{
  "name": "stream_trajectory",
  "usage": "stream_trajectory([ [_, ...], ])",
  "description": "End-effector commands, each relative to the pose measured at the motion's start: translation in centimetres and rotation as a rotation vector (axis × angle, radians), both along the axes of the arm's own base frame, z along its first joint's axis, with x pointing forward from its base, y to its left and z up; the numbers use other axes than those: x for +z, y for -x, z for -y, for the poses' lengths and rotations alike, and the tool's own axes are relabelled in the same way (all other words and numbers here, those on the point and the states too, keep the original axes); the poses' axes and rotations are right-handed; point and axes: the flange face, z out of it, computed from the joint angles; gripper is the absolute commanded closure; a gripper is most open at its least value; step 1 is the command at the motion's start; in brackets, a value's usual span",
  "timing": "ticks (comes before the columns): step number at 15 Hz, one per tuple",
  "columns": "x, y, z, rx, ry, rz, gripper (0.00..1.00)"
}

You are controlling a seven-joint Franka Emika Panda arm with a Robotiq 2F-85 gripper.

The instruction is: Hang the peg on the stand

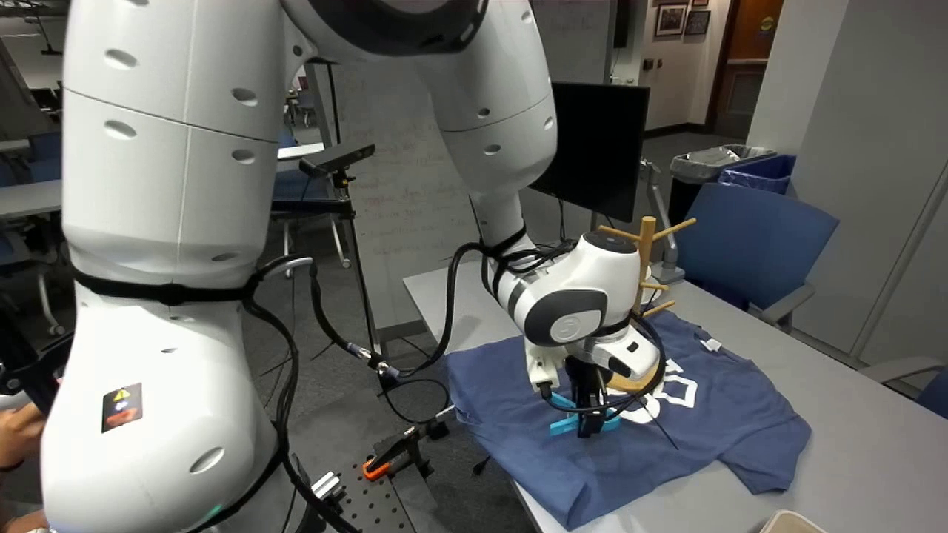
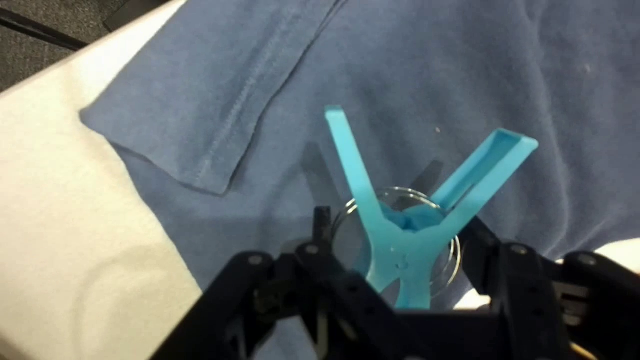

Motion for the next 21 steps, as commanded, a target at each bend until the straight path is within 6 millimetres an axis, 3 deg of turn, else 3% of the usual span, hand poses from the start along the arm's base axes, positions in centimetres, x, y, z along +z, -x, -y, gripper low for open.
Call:
stream_trajectory([
  [1, 4.7, 2.4, -0.2, 0.095, -0.006, -0.013, 0.64],
  [7, 11.0, 3.5, -0.6, 0.220, 0.022, 0.034, 0.64],
  [8, 9.1, 2.1, -0.2, 0.173, 0.014, 0.017, 0.64],
  [9, 9.8, 2.2, -0.3, 0.175, 0.015, 0.028, 0.39],
  [13, 9.1, 2.4, -0.3, 0.174, 0.014, 0.013, 0.39],
  [14, 9.0, 2.2, -0.1, 0.182, 0.012, 0.007, 0.64],
  [21, 12.0, -1.1, 4.3, 0.176, 0.034, 0.100, 0.64],
])
